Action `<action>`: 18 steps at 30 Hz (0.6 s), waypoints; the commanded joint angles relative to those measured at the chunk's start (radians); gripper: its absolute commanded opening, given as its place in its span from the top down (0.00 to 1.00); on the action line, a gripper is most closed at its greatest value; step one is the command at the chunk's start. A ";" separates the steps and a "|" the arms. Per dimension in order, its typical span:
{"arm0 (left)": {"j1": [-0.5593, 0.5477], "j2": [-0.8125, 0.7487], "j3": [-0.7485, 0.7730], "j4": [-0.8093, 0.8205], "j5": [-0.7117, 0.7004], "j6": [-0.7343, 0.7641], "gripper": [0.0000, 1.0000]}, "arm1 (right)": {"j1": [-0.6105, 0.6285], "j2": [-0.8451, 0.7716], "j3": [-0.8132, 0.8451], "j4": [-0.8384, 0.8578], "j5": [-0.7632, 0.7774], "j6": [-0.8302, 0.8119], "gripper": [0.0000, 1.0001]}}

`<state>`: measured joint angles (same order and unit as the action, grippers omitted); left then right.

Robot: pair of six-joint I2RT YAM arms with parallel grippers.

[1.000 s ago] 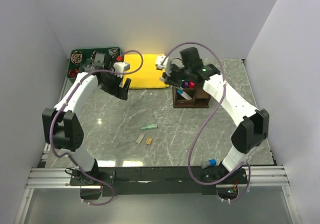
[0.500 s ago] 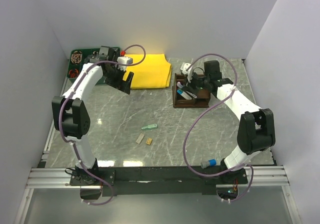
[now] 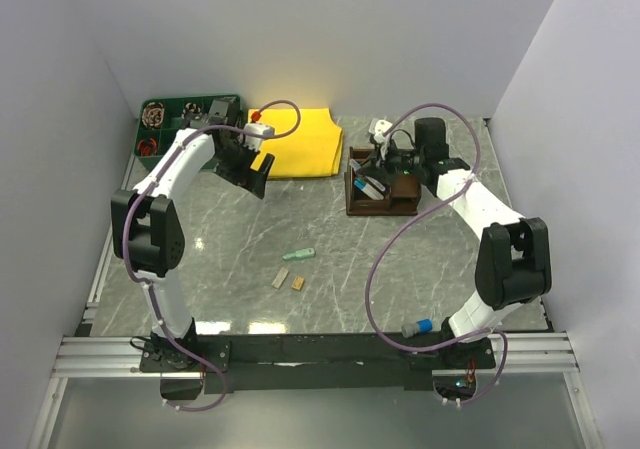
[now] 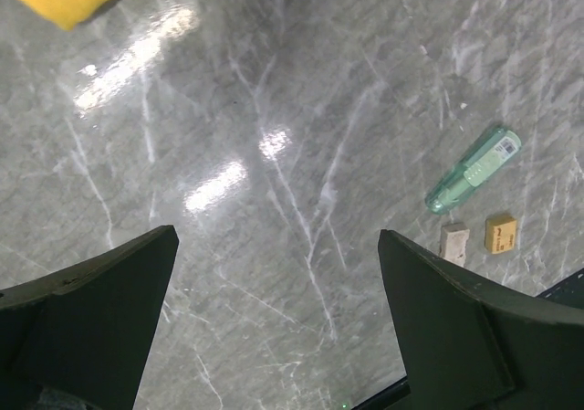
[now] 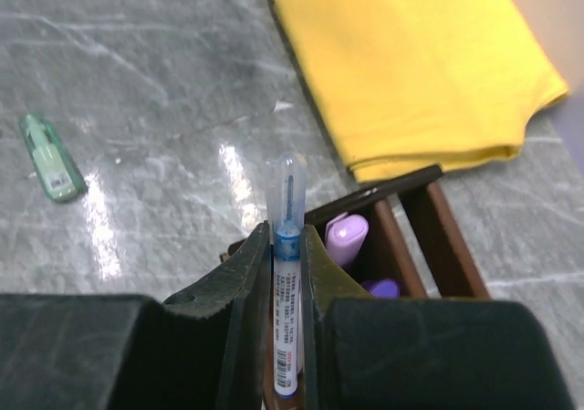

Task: Sort the stationery into containers
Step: Place the pen in the storage box.

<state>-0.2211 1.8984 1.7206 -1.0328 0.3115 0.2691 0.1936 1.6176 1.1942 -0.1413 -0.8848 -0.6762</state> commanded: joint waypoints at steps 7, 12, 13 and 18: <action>-0.034 -0.012 -0.016 -0.029 -0.012 0.028 0.00 | -0.040 -0.005 -0.022 0.170 -0.077 0.046 1.00; -0.032 -0.006 -0.016 -0.033 -0.046 0.044 0.01 | -0.045 0.011 -0.057 0.203 -0.088 0.014 1.00; -0.032 -0.007 -0.019 -0.033 -0.048 0.045 0.01 | -0.046 0.019 -0.061 0.203 -0.092 0.000 1.00; -0.031 -0.002 -0.033 -0.035 -0.061 0.050 0.01 | -0.046 0.042 -0.085 0.233 -0.109 -0.019 1.00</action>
<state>-0.2535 1.8984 1.6997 -1.0580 0.2691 0.2958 0.1543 1.6424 1.1358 0.0093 -0.9550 -0.6704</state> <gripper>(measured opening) 0.995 0.195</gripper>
